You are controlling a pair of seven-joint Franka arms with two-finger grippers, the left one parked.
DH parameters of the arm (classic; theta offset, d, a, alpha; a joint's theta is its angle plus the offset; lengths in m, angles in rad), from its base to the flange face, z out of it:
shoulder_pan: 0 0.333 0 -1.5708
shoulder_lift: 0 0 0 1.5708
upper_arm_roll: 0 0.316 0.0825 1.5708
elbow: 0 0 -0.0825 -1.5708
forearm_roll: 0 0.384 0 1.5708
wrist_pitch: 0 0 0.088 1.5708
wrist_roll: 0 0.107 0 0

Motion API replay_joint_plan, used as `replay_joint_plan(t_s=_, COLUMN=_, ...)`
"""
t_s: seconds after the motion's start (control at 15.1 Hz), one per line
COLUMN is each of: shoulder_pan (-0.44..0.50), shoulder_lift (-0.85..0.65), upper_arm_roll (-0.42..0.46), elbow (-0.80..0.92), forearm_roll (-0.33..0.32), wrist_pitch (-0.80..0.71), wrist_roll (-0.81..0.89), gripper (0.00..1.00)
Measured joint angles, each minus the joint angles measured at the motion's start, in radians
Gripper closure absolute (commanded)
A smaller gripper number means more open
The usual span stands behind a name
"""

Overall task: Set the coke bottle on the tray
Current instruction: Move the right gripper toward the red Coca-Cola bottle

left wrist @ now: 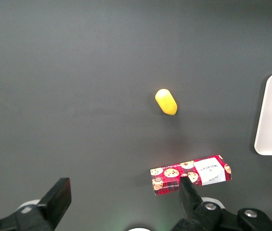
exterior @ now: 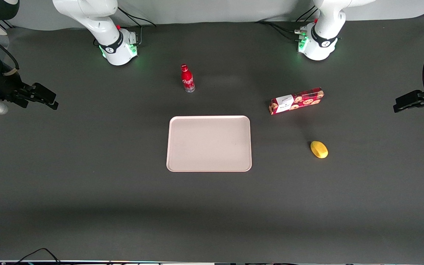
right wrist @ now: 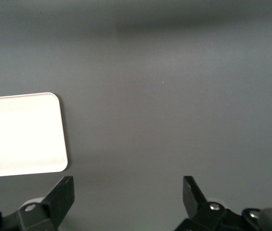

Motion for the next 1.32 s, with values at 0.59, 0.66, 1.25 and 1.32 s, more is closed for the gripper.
replay_joint_plan(t_s=0.59, shoulder_pan=0.007, shoulder_lift=0.005, upper_arm_roll=-0.027, elbow=0.021, forearm_roll=0.000, wrist_pitch=-0.019, wrist_roll=-0.072, gripper=0.00)
replay_joint_plan(t_s=0.66, shoulder_pan=0.011, shoulder_lift=0.004, upper_arm_roll=-0.027, elbow=0.029, forearm_roll=0.000, wrist_pitch=-0.043, wrist_roll=-0.079, gripper=0.00)
replay_joint_plan(t_s=1.25, shoulder_pan=0.053, shoulder_lift=-0.037, upper_arm_roll=0.273, elbow=0.187, forearm_roll=0.106, wrist_pitch=-0.330, wrist_roll=0.229, gripper=0.00)
replay_joint_plan(t_s=1.32, shoulder_pan=0.056, shoulder_lift=-0.040, upper_arm_roll=0.337, elbow=0.182, forearm_roll=0.113, wrist_pitch=-0.331, wrist_roll=0.308, gripper=0.00)
